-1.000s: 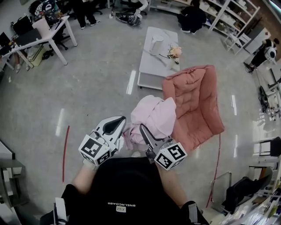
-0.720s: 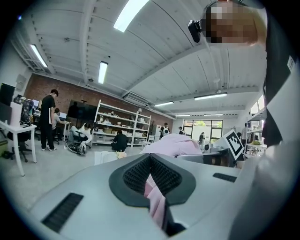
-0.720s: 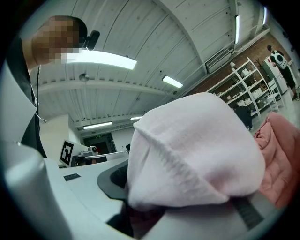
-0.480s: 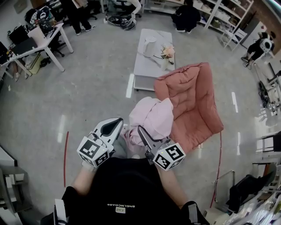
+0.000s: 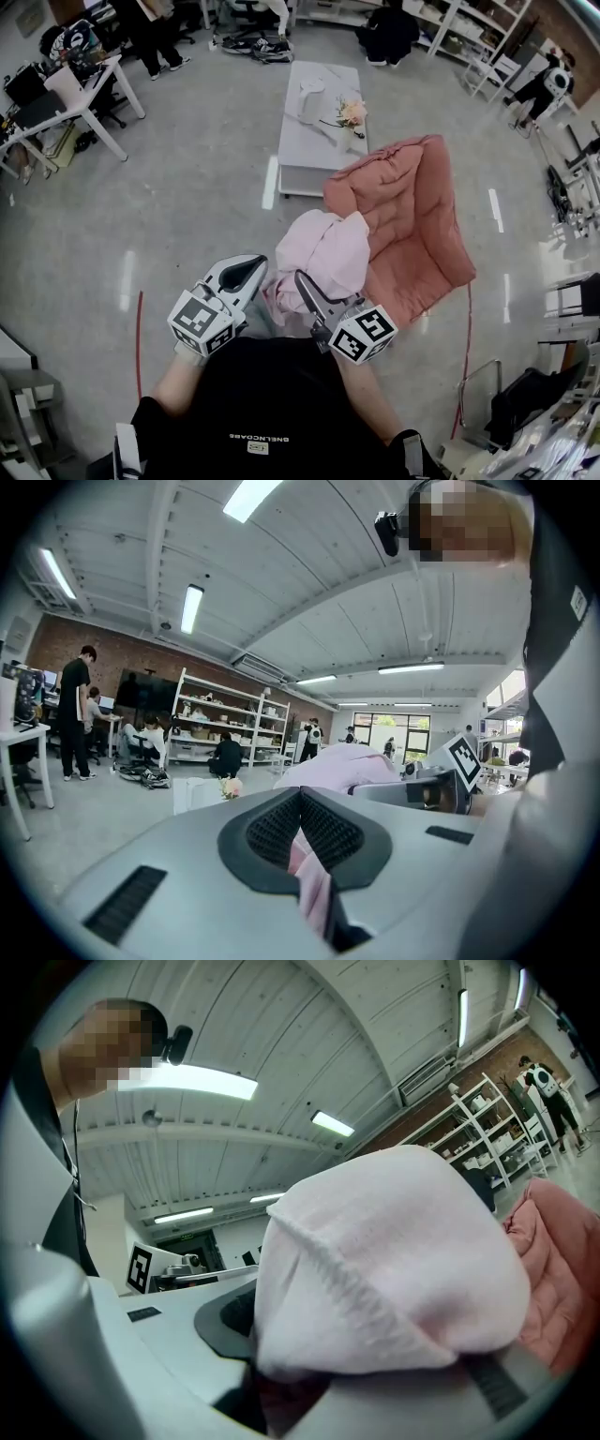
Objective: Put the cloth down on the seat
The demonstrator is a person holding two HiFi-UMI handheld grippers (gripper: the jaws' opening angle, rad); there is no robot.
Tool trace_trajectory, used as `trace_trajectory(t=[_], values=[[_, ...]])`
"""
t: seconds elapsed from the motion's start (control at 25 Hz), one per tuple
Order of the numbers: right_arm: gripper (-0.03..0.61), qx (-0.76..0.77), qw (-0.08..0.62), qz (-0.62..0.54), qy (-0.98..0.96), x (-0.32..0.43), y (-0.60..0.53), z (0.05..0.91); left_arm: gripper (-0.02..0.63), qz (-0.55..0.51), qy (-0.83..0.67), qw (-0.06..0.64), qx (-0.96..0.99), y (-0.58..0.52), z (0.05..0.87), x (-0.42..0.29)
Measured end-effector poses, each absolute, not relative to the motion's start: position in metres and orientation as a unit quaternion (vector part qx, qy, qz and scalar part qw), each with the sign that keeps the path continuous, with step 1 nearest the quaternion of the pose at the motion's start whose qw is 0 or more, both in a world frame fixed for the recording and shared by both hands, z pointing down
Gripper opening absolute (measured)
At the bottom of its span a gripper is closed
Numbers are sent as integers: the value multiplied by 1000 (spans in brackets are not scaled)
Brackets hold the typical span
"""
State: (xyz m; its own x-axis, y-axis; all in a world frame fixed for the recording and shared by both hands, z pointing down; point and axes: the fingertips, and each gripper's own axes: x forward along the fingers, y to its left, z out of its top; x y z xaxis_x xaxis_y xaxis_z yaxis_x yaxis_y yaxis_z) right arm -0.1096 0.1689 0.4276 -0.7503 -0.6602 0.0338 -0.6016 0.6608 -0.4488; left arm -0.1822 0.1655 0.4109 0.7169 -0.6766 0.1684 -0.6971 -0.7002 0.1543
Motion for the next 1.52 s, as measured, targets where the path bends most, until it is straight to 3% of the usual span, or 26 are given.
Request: trace_trajectory(t=[0.76,1.52], values=[[181,-372,56,-253,891,-155,14,447,15,51,-329,138,933,-2,432,-228],[181,-451,104,-234,855,-175,-108,427,17,56,-217,123,967,-140,420,-247]])
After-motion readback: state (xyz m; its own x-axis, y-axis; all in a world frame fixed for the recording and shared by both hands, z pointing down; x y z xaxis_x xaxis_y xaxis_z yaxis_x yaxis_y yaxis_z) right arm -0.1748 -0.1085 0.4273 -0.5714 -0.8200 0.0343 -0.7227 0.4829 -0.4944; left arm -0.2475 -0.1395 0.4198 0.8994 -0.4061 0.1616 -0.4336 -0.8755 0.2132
